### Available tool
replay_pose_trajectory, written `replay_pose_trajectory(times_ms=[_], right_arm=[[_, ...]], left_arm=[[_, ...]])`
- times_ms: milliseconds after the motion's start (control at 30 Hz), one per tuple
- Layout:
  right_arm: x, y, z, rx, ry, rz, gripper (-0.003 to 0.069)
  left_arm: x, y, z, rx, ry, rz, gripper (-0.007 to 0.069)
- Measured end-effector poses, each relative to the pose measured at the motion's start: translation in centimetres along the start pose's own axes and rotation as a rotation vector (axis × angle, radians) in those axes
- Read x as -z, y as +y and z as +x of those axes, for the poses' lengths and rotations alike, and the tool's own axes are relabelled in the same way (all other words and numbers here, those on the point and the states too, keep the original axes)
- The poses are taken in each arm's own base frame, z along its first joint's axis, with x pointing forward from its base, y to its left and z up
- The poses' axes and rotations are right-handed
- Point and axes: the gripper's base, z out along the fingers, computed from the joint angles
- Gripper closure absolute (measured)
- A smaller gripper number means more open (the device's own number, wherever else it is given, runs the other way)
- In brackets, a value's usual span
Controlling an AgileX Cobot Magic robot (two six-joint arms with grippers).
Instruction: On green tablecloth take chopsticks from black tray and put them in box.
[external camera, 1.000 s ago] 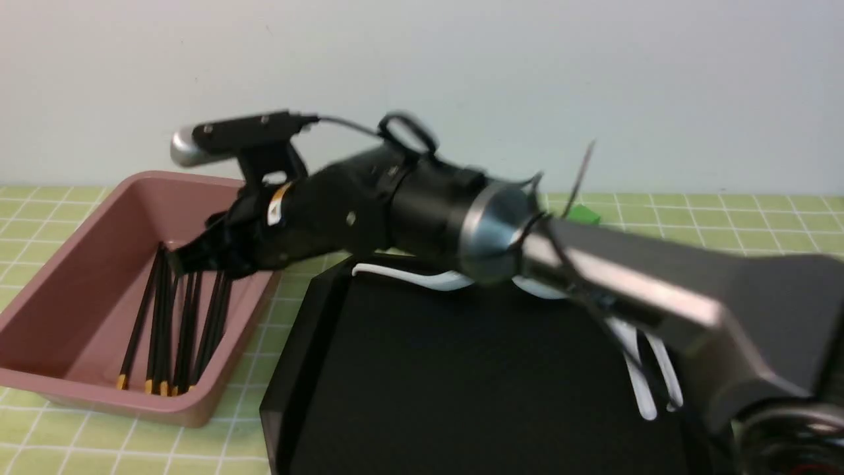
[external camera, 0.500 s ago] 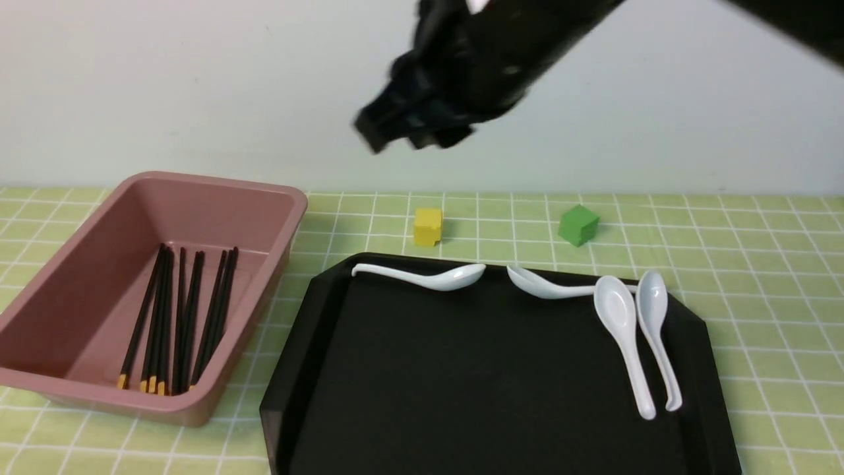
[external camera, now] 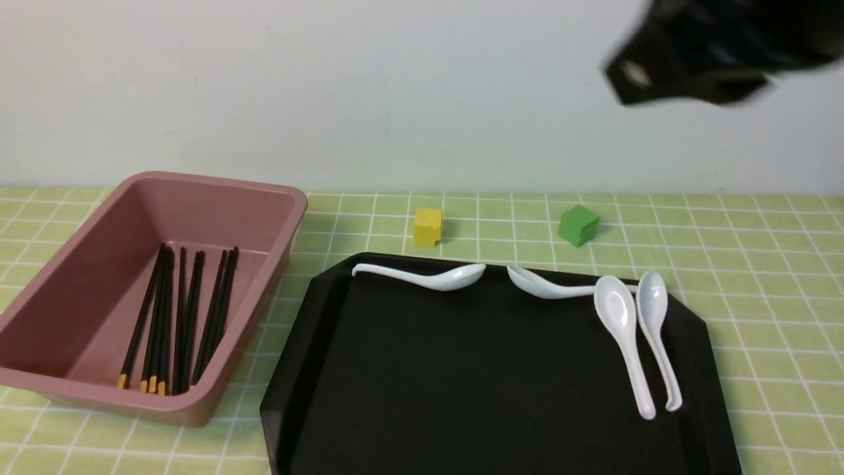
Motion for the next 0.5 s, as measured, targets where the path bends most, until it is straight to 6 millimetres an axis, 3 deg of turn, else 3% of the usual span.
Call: replay_pose_trajectory(times_ms=[100,200,233,367,433,467,500], right_arm=[[0.9,-0.7,3.6,-0.057,0.035,0.006,0.0524],[1.5,-1.5,8.8,-0.133,0.009,-0.005,0.0530],[1.5,-1.5,9.1,-0.139,0.006,-0.006,0.0530],[0.1,-2.2,16.6,-0.245,-0.069,-0.044,0.0531],[-1.1,-2.3,19.1,-0.269,-0.099,-0.063,0.0531],[-1.0,-2.3,19.0,-0.272,-0.113,-0.069,0.0533],[-1.8,-2.3,20.3,-0.273,-0.134,-0.080,0.0540]], left_arm=[[0.0,0.0,0.0,0.000,0.000,0.000,0.0386],[0.0,0.0,0.0,0.000,0.000,0.000,0.0386],[0.0,0.0,0.0,0.000,0.000,0.000,0.0386],[0.0,0.0,0.0,0.000,0.000,0.000,0.0386],[0.0,0.0,0.0,0.000,0.000,0.000,0.0386],[0.0,0.0,0.0,0.000,0.000,0.000,0.0386],[0.0,0.0,0.0,0.000,0.000,0.000,0.0386]])
